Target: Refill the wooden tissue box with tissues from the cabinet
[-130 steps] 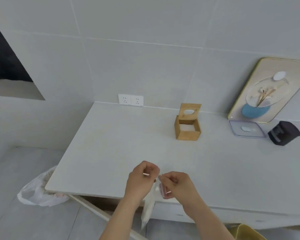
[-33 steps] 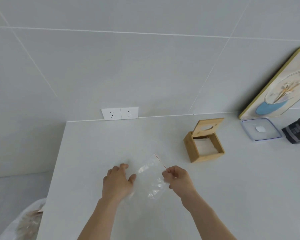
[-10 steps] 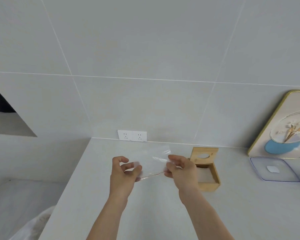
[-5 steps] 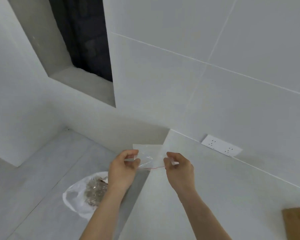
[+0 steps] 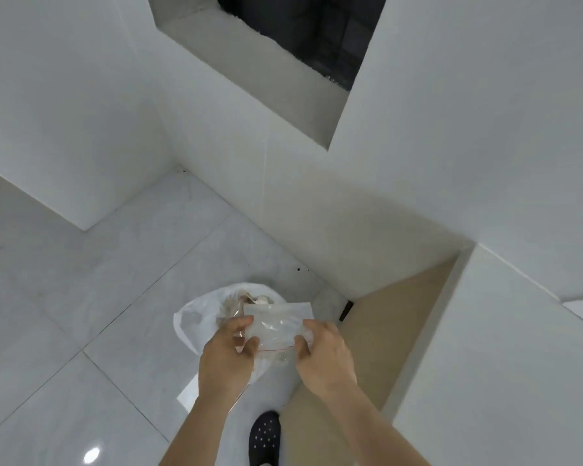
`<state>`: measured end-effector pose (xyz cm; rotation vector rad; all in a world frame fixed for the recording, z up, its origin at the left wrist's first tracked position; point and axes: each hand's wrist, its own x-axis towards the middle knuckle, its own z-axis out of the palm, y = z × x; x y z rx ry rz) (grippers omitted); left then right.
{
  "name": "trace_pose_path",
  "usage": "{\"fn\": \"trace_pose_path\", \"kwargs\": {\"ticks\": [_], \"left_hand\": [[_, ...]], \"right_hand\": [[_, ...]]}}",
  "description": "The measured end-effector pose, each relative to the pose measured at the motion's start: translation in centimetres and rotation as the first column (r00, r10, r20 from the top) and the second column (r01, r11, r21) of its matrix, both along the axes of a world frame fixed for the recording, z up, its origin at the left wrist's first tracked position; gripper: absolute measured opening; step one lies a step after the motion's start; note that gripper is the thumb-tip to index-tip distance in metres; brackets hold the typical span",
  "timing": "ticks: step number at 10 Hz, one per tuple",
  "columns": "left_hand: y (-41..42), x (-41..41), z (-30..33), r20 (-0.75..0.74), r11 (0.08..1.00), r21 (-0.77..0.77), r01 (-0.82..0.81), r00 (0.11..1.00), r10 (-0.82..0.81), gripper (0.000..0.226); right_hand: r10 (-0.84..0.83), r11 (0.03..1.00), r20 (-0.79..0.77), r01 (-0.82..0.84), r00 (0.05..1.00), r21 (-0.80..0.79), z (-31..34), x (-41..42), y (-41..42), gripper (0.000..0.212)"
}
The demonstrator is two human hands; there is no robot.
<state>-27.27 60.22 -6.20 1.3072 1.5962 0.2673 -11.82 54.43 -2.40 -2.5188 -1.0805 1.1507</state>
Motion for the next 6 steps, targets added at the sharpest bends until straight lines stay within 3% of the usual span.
{"fn": "trace_pose_path", "kwargs": {"ticks": [4,6], "left_hand": [[2.0,-1.4,-17.9,-0.139,0.988,-0.15,-0.018,0.99,-0.004,0.034],[2.1,-2.8,-19.2,-0.264,0.99,-0.137,-0.035,0.964,-0.003,0.049]], "right_hand": [[0.122,0.977,-0.084,-0.135,0.989,-0.167,-18.7,-2.0,3.3,0.054],[0.154,0.948,-0.115,-0.18,0.981,-0.262,-19.4,-1.6,2.6,0.068]]}}
